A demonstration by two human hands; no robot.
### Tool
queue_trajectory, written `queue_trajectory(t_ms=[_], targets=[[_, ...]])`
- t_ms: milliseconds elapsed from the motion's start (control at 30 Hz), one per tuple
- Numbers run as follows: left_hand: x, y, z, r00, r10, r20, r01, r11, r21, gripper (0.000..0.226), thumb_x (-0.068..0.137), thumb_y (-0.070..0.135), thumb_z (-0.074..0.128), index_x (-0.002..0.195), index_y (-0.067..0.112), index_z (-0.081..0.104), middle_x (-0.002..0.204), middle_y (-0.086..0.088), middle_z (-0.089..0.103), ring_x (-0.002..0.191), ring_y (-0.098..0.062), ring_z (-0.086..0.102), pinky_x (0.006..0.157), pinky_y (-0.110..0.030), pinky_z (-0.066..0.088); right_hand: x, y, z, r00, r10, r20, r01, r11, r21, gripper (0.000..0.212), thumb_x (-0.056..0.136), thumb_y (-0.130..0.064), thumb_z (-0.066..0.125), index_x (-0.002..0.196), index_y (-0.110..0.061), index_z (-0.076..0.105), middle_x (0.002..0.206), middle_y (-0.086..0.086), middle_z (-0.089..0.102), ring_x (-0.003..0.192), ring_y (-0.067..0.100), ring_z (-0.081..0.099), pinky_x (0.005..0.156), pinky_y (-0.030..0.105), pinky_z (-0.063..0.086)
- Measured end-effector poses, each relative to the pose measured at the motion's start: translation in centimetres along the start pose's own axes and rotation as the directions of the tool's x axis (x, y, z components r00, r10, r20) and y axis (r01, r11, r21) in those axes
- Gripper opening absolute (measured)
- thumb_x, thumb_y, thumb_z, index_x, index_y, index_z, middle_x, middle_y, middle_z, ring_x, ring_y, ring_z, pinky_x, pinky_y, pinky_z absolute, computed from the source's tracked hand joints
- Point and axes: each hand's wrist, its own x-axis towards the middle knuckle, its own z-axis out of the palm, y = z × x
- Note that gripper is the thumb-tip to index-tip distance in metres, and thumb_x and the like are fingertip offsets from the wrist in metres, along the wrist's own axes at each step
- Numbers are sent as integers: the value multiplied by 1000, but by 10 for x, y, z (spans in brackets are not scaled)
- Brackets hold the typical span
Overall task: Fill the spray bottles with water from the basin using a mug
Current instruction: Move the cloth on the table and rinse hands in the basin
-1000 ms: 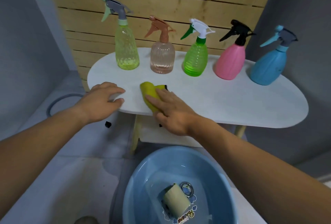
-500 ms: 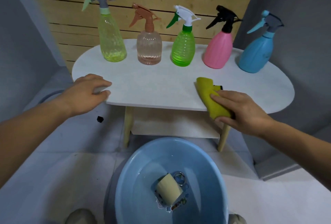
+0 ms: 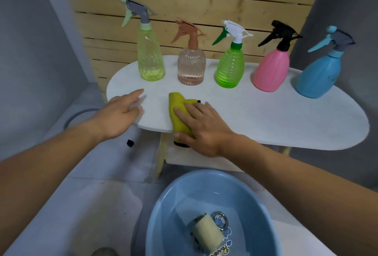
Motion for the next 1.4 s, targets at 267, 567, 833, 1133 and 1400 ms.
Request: queue_trajectory(t_ms=[267,567,833,1133,1400], targets=[[13,-10,-5,985,-116,-128,91,978,-189,56,108,45,35,160,30,20,142,1,55,124,-20,48,96,-33,32,103,-48,0,975,-5,223,-38,981,189,56,102,-56,25,155,-42,15,167,0,4,153,22,-3,121,53,-7],[12,22,6,998,10,-60,0,988,156,39,104,47,46,137,30,55,147,0,50,135,-28,43,111,-44,37,51,40,-9,956,206,207,-232,966,111,53,104,-51,25,155,-40,16,167,-5,8,153,19,5,121,57,-1],[21,74,45,991,129,48,-137,946,295,51,100,56,48,145,32,51,151,3,46,138,-26,41,113,-39,35,-85,162,-30,850,479,219,-486,874,-21,53,104,-48,20,156,-43,9,167,-8,0,153,15,1,122,50,0],[36,129,82,989,146,26,-147,937,316,44,97,50,59,135,29,60,144,-3,54,134,-33,47,111,-42,39,-187,251,-60,697,699,160,-717,681,145,47,106,-38,31,152,-31,35,166,-1,17,152,17,11,123,48,2],[41,145,97,979,203,22,-201,935,292,42,96,49,61,131,26,64,138,-3,59,131,-30,52,110,-43,41,-153,224,-42,725,687,56,-689,722,61,62,93,-69,30,149,-43,32,157,15,28,142,40,23,118,52,17]])
